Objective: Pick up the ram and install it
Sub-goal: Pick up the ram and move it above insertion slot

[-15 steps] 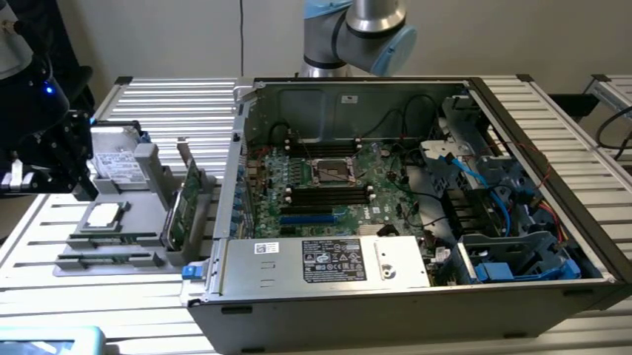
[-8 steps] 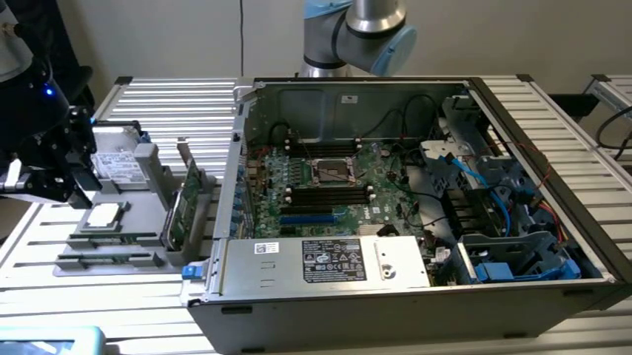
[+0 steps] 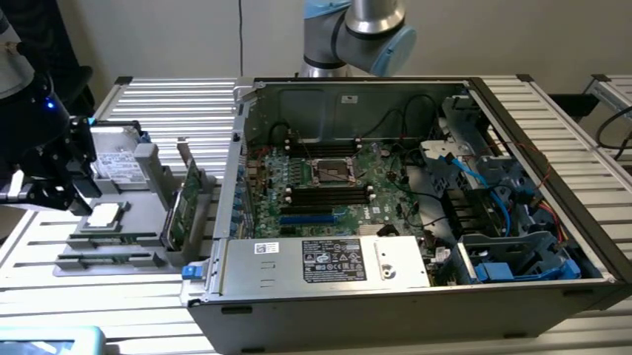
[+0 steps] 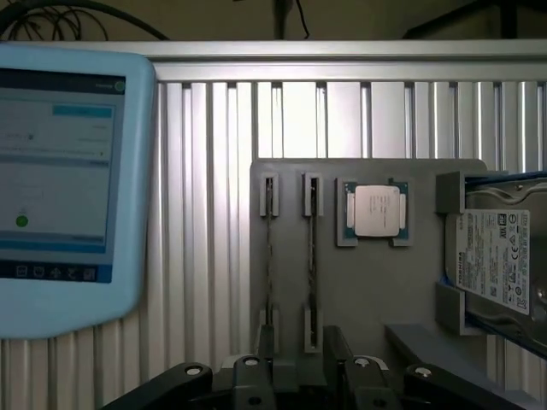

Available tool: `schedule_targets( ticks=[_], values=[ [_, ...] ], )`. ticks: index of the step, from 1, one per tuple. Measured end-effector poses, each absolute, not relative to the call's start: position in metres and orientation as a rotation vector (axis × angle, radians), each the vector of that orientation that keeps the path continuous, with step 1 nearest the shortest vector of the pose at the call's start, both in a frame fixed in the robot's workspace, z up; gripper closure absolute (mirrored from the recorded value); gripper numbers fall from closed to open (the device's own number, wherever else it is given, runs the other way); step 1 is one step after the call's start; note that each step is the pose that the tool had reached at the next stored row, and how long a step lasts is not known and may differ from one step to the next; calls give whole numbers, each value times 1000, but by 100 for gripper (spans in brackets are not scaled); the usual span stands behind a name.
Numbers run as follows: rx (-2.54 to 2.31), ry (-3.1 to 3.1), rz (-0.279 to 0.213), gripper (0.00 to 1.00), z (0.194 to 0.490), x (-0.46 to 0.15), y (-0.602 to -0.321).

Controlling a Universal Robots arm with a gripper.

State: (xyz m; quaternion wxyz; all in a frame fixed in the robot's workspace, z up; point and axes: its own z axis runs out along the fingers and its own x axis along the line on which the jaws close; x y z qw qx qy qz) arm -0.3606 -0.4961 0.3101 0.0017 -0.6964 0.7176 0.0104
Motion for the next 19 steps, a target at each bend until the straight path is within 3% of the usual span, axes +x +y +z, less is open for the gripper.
schedule_targets(
  ticks=[19],
  values=[
    [-2185,2247,39,64,275,-364,-504]
  ],
)
